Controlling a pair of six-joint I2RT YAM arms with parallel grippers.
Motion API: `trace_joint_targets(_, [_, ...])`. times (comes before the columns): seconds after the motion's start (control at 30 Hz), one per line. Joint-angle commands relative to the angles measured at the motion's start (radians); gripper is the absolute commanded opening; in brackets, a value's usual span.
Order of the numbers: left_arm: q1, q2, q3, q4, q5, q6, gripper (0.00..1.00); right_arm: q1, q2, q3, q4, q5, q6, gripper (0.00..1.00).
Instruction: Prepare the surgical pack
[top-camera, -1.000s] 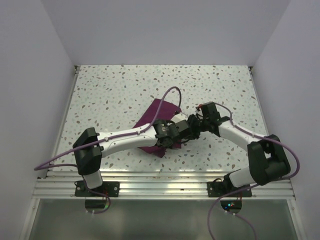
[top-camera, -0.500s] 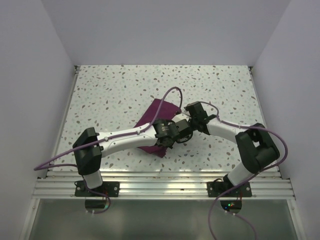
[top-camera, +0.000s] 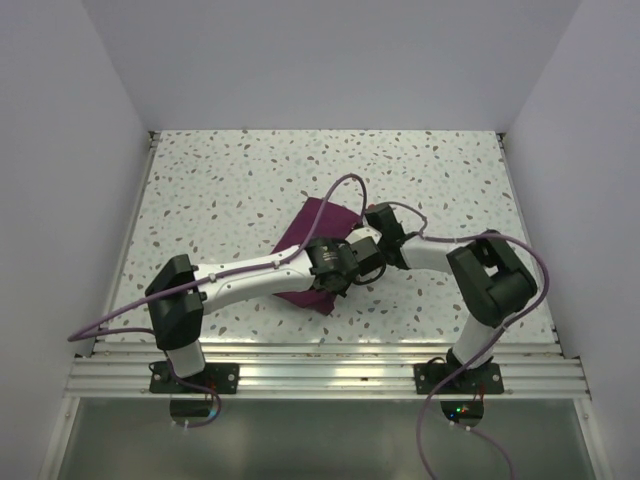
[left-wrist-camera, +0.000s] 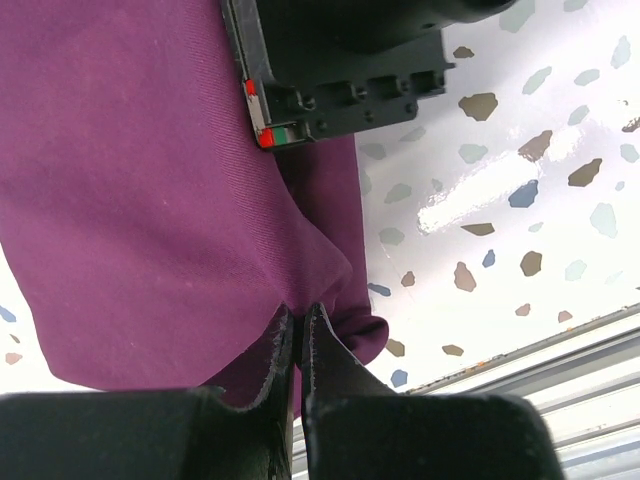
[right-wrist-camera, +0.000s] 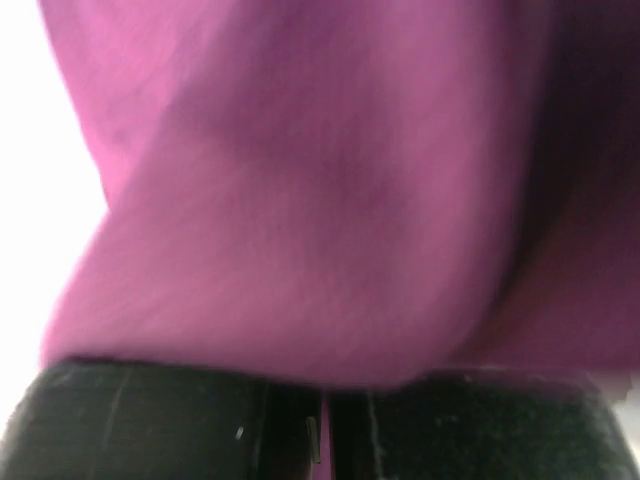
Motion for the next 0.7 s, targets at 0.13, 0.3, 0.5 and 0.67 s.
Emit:
trace_joint_targets(0.13, [-0.002, -0.040, -0.004, 0.102, 0.065, 0.021, 0.00, 0.006, 0.048, 0.044, 0.110, 0.004, 0.008, 0.00])
trace_joint_targets(0.3, [-0.002, -0.035, -0.052, 0.141, 0.080, 0.025, 0.00, -0.052, -0.096, 0.087, -0.273, 0.103, -0.173, 0.00])
trace_joint_targets(0.5, [0.001, -0.032, -0.087, 0.169, 0.083, 0.015, 0.00, -0.244, -0.210, 0.081, -0.431, 0.002, -0.320, 0.01])
trace_joint_targets(0.67, [0.006, -0.032, -0.087, 0.174, 0.085, 0.010, 0.00, -0.240, -0.261, 0.102, -0.496, -0.080, -0.376, 0.01])
